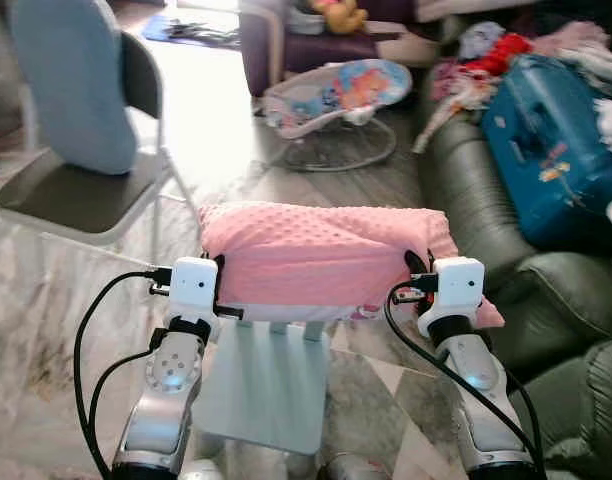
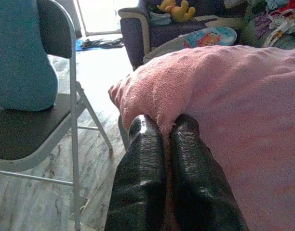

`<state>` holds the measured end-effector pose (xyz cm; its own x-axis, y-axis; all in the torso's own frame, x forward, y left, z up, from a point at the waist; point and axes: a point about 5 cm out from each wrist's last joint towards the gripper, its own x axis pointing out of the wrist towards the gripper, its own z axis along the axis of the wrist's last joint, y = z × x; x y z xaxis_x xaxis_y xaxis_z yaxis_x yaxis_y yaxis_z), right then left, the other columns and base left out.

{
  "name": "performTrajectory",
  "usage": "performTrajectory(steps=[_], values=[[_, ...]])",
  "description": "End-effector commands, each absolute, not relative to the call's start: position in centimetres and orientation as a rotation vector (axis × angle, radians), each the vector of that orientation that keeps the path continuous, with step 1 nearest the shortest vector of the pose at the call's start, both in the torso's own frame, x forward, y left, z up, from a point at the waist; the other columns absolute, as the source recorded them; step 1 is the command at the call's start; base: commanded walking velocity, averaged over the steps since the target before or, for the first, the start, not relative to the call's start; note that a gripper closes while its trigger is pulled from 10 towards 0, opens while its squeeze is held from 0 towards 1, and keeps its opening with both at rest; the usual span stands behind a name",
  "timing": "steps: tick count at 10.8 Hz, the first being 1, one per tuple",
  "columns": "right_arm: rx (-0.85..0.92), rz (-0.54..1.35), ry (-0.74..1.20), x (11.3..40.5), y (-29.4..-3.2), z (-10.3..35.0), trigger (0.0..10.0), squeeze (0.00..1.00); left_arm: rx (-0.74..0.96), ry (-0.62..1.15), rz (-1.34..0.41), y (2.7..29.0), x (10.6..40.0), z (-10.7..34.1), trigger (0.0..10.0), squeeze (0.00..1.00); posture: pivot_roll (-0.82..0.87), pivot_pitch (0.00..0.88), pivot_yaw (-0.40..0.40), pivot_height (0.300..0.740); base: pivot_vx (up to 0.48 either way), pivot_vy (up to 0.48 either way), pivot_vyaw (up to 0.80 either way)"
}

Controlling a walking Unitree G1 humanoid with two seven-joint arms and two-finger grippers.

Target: Move the pillow to the sofa

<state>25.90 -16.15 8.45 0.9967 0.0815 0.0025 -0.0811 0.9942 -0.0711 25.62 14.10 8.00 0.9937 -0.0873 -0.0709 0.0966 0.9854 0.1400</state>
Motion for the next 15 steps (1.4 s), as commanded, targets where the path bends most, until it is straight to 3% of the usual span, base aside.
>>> performTrajectory(steps=[1, 15], values=[[-0.073, 0.072, -0.001, 25.98, -16.56, 8.46, 10.0, 0.0, 0.135, 0.051, -0.112, 13.8, 25.57, 8.41, 10.0, 0.0, -0.06, 0.057, -0.051, 0.74, 0.0, 0.0, 0.0], [-0.086, 0.06, 0.012, 26.2, -16.95, 8.22, 10.0, 0.0, 0.13, 0.076, -0.125, 13.71, 25.44, 8.26, 10.0, 0.0, -0.06, 0.069, -0.051, 0.74, -0.277, 0.0, 0.0]])
